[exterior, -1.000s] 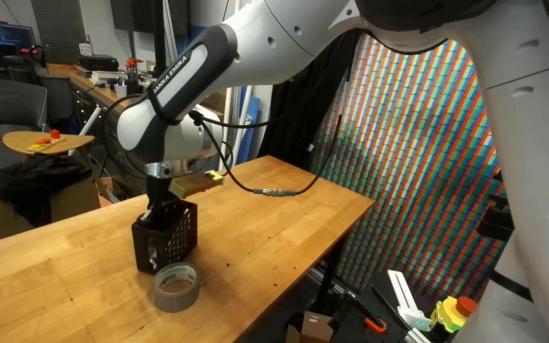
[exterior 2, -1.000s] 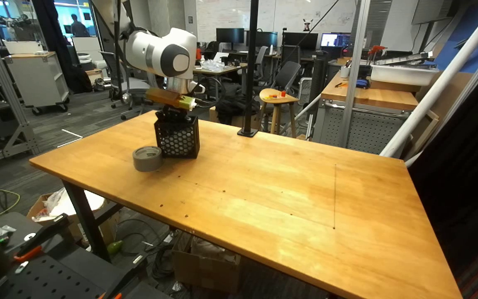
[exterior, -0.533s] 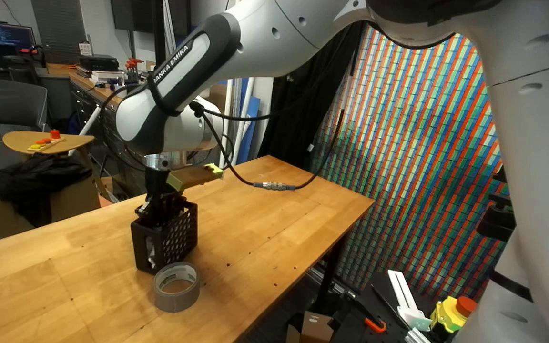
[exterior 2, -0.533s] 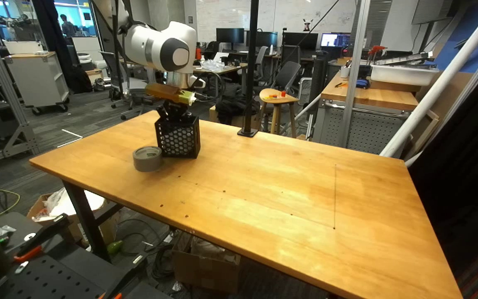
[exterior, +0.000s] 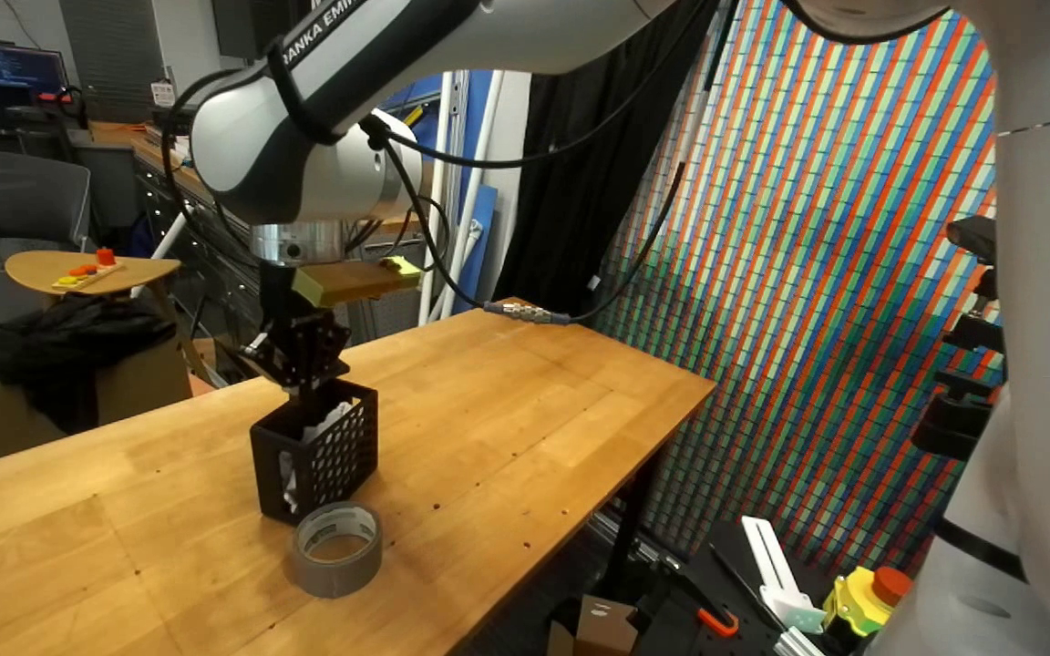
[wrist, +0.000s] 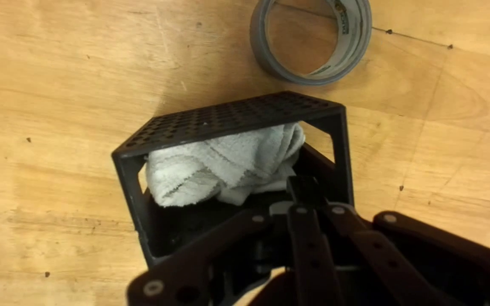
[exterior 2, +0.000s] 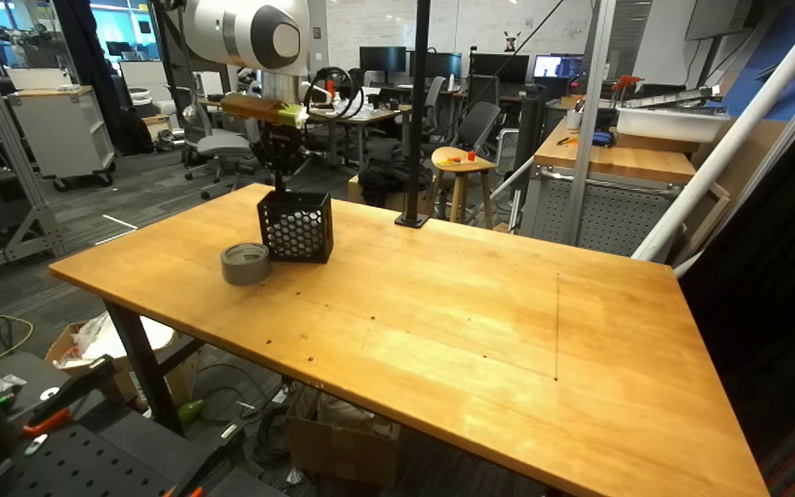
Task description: Put the towel in the box
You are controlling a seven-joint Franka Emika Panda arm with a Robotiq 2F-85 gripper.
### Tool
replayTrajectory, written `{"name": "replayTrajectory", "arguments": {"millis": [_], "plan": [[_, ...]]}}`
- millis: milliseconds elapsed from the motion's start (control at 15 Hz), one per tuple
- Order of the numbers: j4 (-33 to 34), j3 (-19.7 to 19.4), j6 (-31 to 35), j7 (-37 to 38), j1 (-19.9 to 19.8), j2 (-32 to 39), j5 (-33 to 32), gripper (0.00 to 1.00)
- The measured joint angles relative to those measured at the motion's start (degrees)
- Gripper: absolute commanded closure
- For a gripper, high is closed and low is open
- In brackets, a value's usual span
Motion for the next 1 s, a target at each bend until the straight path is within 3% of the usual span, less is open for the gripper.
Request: {"name": "replayTrajectory", "arguments": {"millis": [67,133,200,333,400,1000], "plan": [[-0.02,-0.02,-0.64,1.79,0.52,-0.95,-0.07,0.71],[-0.05,-0.02,-1.02,3.57,1.08,-1.84,-0.08,0.68],[-0.06,-0.02,-1.30,5.40,1.65,-2.70,-0.08,0.88],[-0.10,0.00,-1.35,8.53,2.72,-4.09,-0.07,0.71],[-0.18,0.00,-1.37,9.25,3.03,-4.51,-0.08,0.68],[-0.56,-0.20,-1.37,9.84,3.18,-4.73,-0.08,0.68]]}}
